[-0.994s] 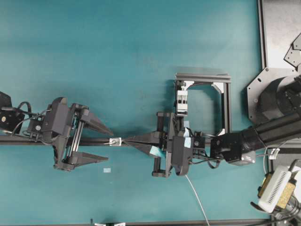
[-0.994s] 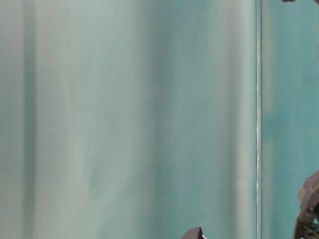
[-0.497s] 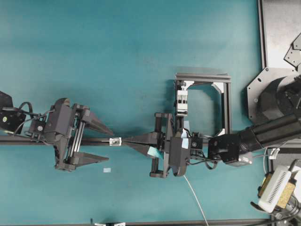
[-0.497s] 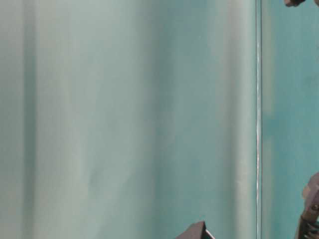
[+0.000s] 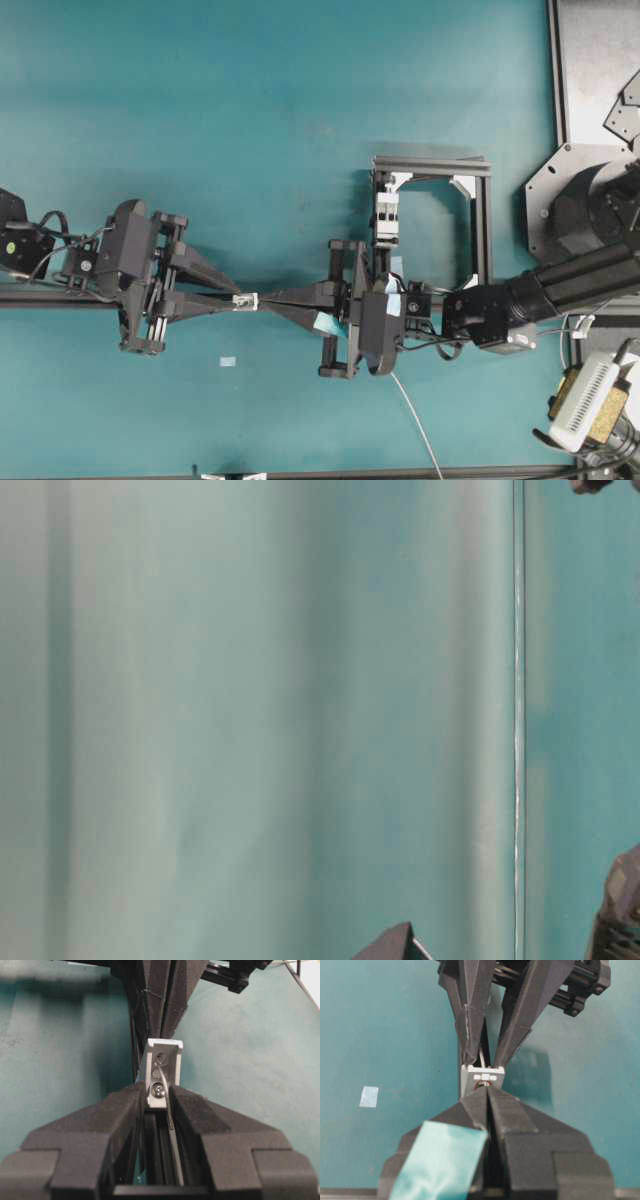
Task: Insert the wire into the hole on the right side and pull it with the left arm.
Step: 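Grasp the protruding wire tip with the left gripper beside the bracket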
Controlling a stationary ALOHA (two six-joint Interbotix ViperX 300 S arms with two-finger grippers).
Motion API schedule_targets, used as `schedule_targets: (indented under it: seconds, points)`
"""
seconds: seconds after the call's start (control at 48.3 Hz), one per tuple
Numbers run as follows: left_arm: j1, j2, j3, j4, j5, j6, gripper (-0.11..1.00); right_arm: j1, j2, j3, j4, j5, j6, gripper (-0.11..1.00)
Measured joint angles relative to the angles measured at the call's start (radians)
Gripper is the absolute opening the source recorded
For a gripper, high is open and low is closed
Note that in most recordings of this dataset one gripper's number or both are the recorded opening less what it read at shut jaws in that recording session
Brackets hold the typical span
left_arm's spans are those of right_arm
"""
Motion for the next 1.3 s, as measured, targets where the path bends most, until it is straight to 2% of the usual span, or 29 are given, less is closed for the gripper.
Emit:
schedule_targets:
  seconds: [0.932,1.077,1.305]
  points:
    - [-0.002,-0.028,0.009,0.0,0.064,0.008,-0.04,-0.002,0.0,0.0,0.0,0.031,0.0,0.03]
    - [-0.014,-0.038,0.014,0.002,0.066,0.025,-0.1,-0.002,0.0,0.0,0.0,0.031,0.0,0.03]
    - [-0.012,-0.041,0.014,0.002,0.066,0.025,-0.1,-0.002,0.0,0.0,0.0,0.031,0.0,0.03]
